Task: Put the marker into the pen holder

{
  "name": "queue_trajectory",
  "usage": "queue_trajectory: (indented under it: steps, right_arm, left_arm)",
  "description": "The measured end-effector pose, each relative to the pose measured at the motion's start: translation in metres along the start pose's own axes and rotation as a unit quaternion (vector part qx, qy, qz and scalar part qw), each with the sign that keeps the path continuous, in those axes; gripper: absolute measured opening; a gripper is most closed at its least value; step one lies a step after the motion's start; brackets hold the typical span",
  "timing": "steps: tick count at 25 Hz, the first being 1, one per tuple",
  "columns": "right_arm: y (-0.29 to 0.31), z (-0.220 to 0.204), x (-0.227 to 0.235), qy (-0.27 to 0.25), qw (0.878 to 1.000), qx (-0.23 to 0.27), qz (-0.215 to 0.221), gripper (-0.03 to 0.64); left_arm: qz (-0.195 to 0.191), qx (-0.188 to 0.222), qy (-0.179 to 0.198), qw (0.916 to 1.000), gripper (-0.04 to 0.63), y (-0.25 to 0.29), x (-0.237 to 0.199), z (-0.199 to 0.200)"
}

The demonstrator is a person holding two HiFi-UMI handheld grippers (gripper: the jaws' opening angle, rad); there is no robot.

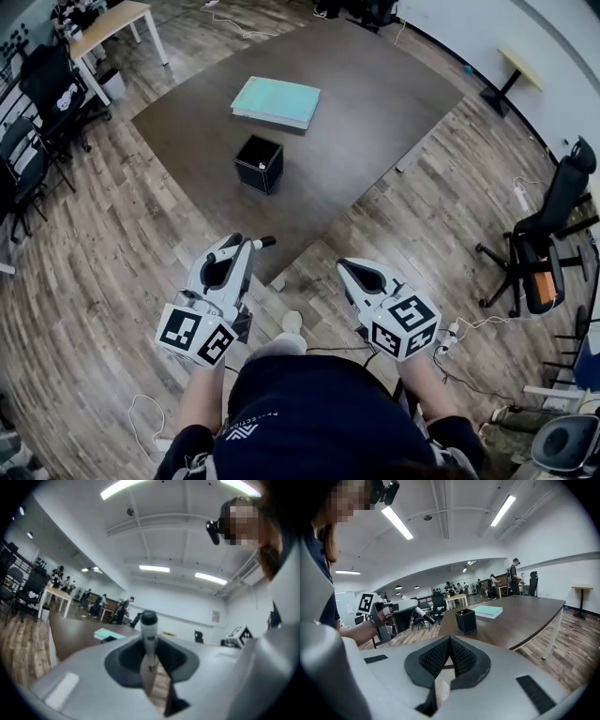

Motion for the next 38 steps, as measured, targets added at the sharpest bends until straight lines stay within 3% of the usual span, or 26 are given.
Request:
queue_trajectory:
  steps: [13, 30, 38]
  right_arm:
    - [0.08, 0.038, 0.024, -0.028, 0.999, -0.014, 0.015, 0.002]
    - [0.187, 0.092, 0.096, -0.058, 0.991, -0.034, 0.114, 0.002]
    - [0.226, 0.106, 0.117, -0.063, 0.984, -0.05, 0.157, 0.002]
  left_arm:
    - [0.022, 0.013, -0.014, 0.9996, 0.063, 0.041, -0.064, 0.01]
    - [0.118, 0.014, -0.006, 0.9929, 0.064, 0.11, -0.12, 0.017]
    - [0.147, -0.015, 0.001, 0.9891, 0.064, 0.136, -0.136, 0.014]
Point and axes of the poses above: the fingertips, and each gripper's own axes: y forward along the fingers, x to its right, z out of its top, the point moved 7 cm from there along -y, backward along the fingers, and after that the axes turned 3 degrees about -z, right-handed, at the moved point
